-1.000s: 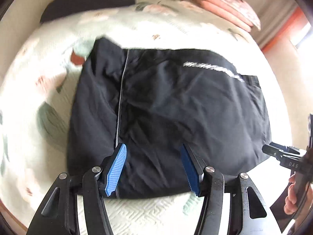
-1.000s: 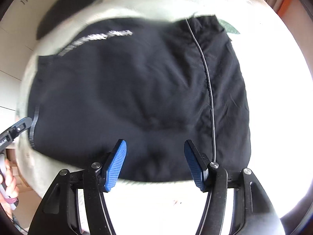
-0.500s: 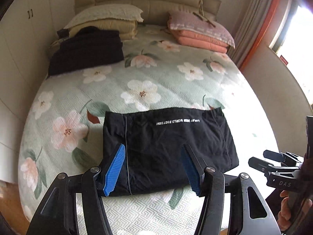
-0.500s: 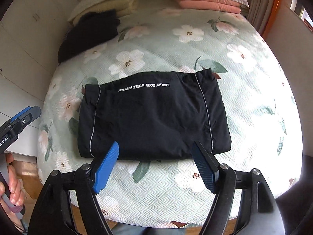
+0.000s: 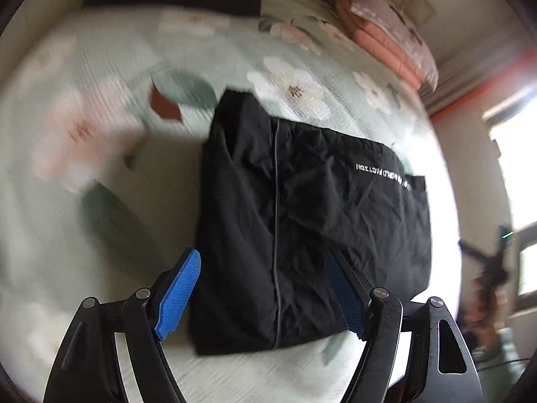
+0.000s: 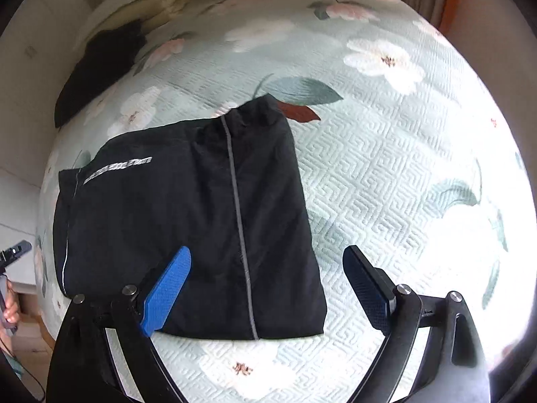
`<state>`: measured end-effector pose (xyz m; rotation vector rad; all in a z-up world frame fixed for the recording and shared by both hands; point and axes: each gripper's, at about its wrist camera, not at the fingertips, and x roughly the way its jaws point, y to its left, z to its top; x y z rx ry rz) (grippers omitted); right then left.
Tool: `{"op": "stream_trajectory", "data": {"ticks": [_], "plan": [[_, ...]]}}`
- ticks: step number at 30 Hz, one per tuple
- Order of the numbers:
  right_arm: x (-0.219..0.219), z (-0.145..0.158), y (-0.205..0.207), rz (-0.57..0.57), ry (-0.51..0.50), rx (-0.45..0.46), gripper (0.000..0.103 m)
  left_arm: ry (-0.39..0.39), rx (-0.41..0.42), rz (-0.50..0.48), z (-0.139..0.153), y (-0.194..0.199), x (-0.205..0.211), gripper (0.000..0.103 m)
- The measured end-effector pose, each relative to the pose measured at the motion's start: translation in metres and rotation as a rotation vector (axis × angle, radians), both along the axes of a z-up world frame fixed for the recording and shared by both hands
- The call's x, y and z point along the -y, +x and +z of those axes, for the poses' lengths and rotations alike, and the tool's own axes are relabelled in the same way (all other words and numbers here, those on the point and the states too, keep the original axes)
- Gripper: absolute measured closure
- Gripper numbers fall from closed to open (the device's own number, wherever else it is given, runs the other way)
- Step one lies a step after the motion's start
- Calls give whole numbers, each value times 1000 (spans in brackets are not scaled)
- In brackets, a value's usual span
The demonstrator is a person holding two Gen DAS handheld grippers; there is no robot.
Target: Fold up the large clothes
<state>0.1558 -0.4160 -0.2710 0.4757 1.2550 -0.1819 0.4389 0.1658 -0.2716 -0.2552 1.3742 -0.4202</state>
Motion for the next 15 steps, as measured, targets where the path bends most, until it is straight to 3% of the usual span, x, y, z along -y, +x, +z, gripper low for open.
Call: {"op": "stream_trajectory", "data": {"ticks": [2,6,12,15], "plan": [[9,-30,5,2,43,-5,9,-67,-68,34,-39,12,-13,25],[10,-68,11,64,102,-6,9,-161,-134,68,-85,23,-31,26],[16,-86,9,103,199,28,9,-350,-198,59,-115,28,-37,25],[22,-93,12,126,250,29,9,-368,-199,36,-123,32,-32,26]]}}
